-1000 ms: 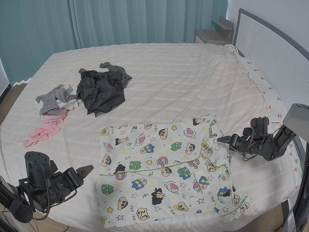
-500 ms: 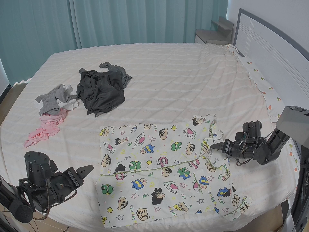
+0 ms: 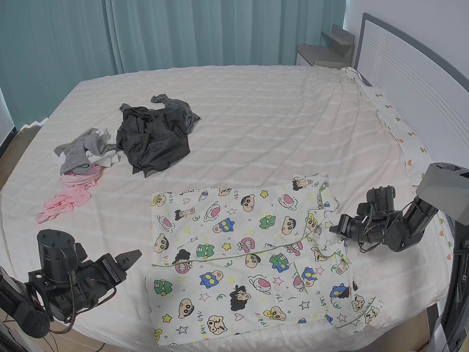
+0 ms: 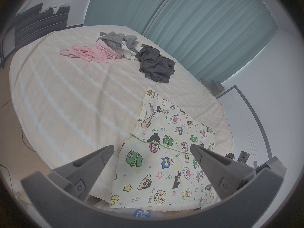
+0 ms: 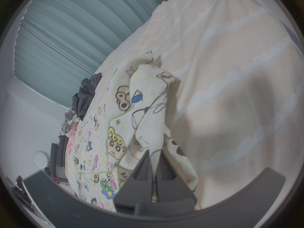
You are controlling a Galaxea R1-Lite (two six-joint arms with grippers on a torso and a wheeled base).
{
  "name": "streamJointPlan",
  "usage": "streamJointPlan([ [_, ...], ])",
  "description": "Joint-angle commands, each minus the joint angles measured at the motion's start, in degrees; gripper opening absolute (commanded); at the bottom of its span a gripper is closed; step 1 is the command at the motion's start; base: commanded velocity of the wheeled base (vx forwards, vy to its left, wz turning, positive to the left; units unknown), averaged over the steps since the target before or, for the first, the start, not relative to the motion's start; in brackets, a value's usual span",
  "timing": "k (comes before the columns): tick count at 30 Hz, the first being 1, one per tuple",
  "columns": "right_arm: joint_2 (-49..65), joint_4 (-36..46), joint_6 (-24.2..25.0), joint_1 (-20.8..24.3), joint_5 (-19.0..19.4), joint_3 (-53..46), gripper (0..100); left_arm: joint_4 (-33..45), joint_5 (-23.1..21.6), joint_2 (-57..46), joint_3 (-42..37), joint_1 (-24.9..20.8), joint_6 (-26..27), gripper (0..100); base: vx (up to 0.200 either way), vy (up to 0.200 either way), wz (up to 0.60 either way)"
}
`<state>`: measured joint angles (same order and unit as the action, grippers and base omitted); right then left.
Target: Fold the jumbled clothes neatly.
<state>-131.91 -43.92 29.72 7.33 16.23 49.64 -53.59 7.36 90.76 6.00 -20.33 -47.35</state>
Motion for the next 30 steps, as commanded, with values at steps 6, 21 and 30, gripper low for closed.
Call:
streamJointPlan([
  [6,-0.6,-12.8,-0.5,-2.6,-5.4,-4.7,0,0.0,0.0,-0.1,0.0,0.1,0.0,100,0.000,0.000,0.00],
  [21,-1.7,-15.7,-5.0,-3.7,-13.9,-6.7,0,0.0,0.0,-0.3,0.1,0.2,0.0,100,0.000,0.000,0.00],
  [30,-1.0,-18.1,-3.5,-2.9,-9.7,-7.7,0,0.0,0.0,-0.4,0.2,0.3,0.0,100,0.000,0.000,0.00],
])
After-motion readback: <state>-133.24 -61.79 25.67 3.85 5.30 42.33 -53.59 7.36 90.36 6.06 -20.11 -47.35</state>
